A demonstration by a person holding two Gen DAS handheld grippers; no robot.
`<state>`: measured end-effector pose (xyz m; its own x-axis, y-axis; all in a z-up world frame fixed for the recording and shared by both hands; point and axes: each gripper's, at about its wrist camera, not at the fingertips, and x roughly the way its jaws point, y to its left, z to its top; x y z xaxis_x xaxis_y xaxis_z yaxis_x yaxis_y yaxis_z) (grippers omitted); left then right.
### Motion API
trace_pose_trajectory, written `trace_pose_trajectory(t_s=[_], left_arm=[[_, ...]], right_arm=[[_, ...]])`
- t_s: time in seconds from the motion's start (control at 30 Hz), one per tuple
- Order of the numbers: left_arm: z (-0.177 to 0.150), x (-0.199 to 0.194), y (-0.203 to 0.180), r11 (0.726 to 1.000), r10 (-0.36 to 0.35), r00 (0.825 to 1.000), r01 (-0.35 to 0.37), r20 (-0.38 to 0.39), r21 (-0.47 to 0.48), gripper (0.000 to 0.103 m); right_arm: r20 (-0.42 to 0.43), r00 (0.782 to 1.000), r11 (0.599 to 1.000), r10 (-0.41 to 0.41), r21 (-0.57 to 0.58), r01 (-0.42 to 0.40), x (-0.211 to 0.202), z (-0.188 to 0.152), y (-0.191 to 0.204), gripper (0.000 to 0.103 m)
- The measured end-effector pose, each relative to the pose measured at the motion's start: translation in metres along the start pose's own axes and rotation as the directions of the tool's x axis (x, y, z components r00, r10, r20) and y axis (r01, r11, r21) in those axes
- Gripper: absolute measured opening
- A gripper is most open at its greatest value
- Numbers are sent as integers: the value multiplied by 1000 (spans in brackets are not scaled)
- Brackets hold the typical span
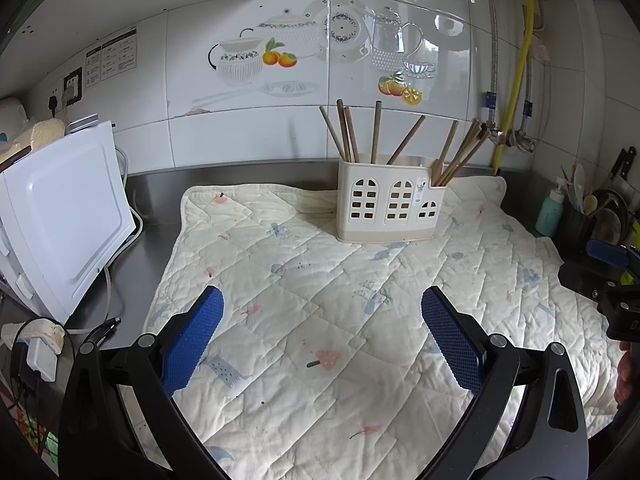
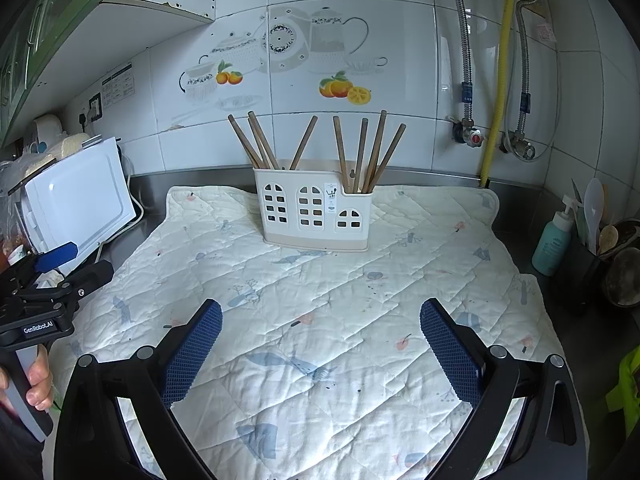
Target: Organize utensils
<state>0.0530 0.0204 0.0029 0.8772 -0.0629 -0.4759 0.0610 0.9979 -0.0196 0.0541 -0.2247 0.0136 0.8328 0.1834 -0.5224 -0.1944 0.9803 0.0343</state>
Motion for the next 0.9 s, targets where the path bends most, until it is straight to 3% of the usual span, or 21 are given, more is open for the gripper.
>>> trace_pose_trajectory(t_s=[0.9], left_arm=[[-4, 1, -5, 1000, -21, 1000, 21, -14, 2, 98]], right_arm=[[-20, 1000, 1000, -1, 1, 1, 6, -6, 0, 96]])
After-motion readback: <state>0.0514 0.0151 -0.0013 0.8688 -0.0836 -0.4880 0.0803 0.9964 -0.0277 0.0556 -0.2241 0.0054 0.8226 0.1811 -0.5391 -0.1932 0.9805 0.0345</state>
